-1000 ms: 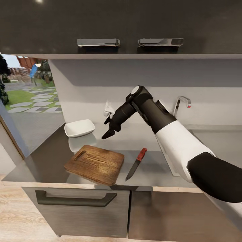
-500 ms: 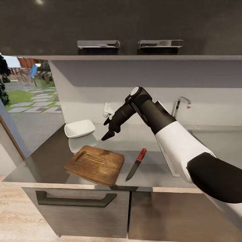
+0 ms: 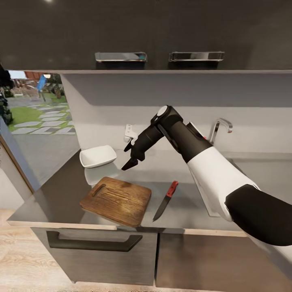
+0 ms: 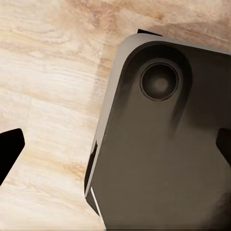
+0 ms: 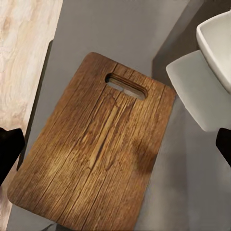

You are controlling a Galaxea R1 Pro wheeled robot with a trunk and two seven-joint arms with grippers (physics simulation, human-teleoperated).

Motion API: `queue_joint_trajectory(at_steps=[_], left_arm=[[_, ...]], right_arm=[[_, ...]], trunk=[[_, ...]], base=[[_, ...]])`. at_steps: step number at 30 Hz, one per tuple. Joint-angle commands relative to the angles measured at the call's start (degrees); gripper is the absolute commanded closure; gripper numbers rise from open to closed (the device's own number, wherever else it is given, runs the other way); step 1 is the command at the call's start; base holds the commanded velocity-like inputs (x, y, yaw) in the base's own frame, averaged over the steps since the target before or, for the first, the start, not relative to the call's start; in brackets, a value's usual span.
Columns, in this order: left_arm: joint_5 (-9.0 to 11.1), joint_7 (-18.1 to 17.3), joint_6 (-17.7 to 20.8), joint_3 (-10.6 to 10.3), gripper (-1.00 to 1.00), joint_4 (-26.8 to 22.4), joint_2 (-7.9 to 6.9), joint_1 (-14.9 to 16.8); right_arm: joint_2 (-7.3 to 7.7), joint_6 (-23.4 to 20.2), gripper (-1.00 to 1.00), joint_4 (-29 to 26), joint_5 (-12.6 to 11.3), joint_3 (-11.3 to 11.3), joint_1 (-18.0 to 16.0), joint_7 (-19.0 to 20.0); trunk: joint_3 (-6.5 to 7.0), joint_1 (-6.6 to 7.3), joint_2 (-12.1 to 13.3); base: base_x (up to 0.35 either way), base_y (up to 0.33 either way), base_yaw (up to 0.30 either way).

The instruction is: In the kitchen, take the Vidalia onion out of the sink, dice it on the chopping board with the paring knife, put the diced onion into the bowl on the countertop, then place both the paring knife and the chopping board into the sink.

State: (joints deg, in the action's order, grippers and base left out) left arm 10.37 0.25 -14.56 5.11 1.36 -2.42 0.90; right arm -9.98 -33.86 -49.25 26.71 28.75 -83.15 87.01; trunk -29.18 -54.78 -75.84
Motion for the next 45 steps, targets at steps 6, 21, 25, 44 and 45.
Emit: queue_joint_trajectory(at_steps=[6, 21, 25, 44, 45], left_arm=[[-0.17, 0.01, -0.29, 0.43, -1.00, 0.17, 0.04, 0.07], [-0.17, 0.01, -0.29, 0.34, -1.00, 0.47, 0.09, 0.07], [-0.17, 0.01, -0.29, 0.34, -1.00, 0.48, 0.66, 0.07], [-0.17, 0.01, -0.29, 0.34, -1.00, 0.82, 0.93, 0.07], [-0.17, 0.01, -0.29, 0.35, -1.00, 0.83, 0.93, 0.07]], right_arm=[[-0.02, 0.81, -1.00, -0.05, 0.34, 3.98, 0.08, 0.48], [-0.02, 7.43, -1.00, -0.05, -4.07, 8.57, 0.09, 0.35], [-0.02, 7.60, -1.00, -0.05, -4.57, 8.59, 0.09, 0.35], [-0.02, 9.86, -1.00, -0.05, -10.36, 12.46, 0.23, -1.34], [-0.02, 9.88, -1.00, -0.05, -10.36, 12.51, 0.25, -1.47]], trunk=[[0.47, 1.33, 2.39], [1.77, 4.62, 8.40], [2.11, 5.50, 10.01], [3.74, 9.67, 17.63], [3.82, 9.89, 18.03]], base=[[0.000, 0.000, 0.038], [0.000, 0.000, 0.001], [0.000, 0.000, 0.000], [0.000, 0.000, 0.000], [0.000, 0.000, 0.000]])
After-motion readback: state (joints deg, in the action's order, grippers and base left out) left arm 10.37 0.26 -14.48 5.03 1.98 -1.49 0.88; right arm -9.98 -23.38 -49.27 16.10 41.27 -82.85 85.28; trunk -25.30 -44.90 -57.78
